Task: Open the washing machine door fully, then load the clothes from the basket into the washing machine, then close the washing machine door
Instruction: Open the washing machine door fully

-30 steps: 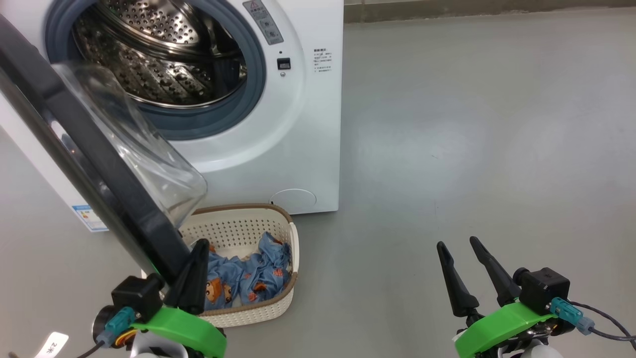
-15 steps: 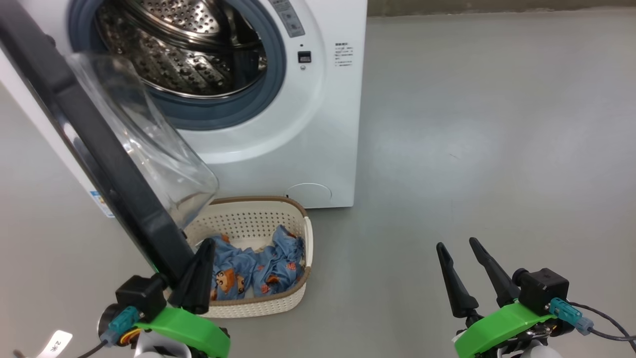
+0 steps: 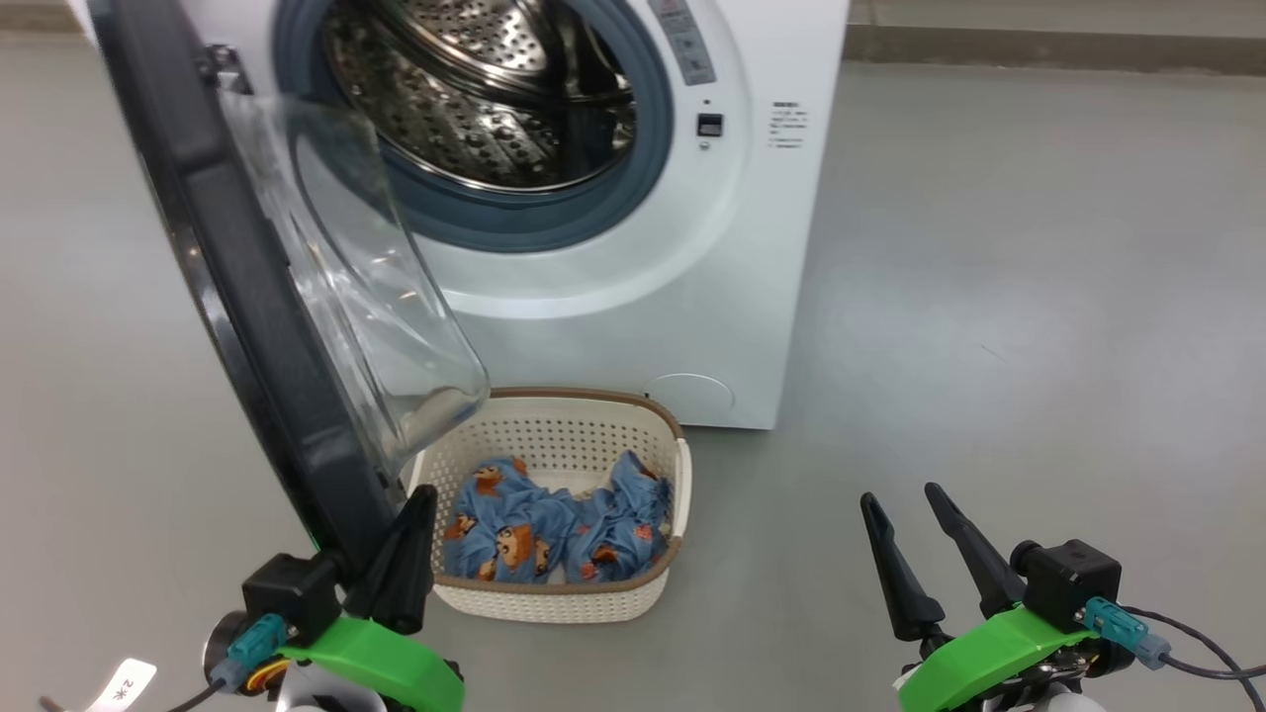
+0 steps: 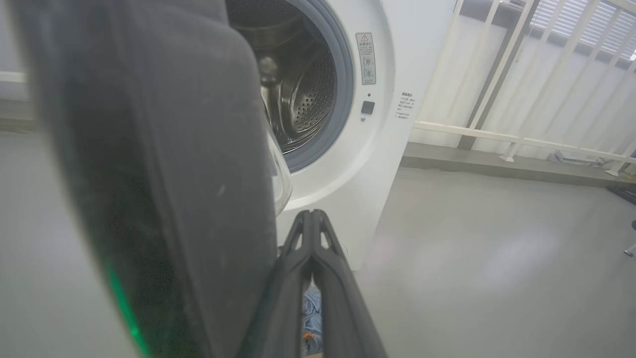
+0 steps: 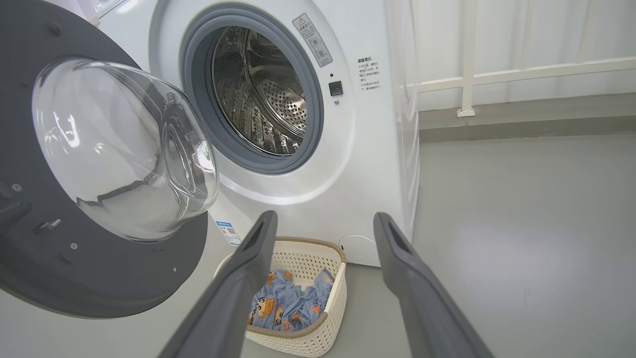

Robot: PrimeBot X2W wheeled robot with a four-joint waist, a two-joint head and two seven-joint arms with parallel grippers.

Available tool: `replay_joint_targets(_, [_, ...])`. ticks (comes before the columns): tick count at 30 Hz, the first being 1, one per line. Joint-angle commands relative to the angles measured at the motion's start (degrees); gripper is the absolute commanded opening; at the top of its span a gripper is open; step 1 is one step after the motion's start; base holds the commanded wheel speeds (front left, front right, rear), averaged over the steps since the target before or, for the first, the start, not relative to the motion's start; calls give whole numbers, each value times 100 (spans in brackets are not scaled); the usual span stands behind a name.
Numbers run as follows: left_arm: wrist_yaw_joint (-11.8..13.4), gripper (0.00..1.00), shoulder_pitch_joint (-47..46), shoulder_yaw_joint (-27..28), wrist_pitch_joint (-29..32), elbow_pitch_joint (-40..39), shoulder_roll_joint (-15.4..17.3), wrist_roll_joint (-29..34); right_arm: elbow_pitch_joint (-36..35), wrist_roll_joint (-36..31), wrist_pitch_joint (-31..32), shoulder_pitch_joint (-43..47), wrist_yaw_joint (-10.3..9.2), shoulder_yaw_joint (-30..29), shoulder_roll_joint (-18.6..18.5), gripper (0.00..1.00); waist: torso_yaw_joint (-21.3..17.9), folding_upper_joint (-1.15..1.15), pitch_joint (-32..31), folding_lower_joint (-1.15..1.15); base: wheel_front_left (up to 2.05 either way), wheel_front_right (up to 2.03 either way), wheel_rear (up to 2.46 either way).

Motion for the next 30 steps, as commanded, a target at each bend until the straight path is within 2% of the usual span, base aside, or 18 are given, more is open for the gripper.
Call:
replay_joint_targets(1, [122,0,-141,316,-68,-86,227,-41,-113,47,-66,-132,9,181,20,100,247,0,-88,0,0,0,0])
replay_joint_targets(17, [202,0,-54,266,-44,-88,297,-87,-12,132,-104,-104,9,273,20,100,1024,0,-156,0,0,0,0])
replay_joint_targets(30, [296,0,-161,571,-47,-83,491,-309,0,80,-69,-224,9,344,20,100,1203,0,156,0,0,0,0])
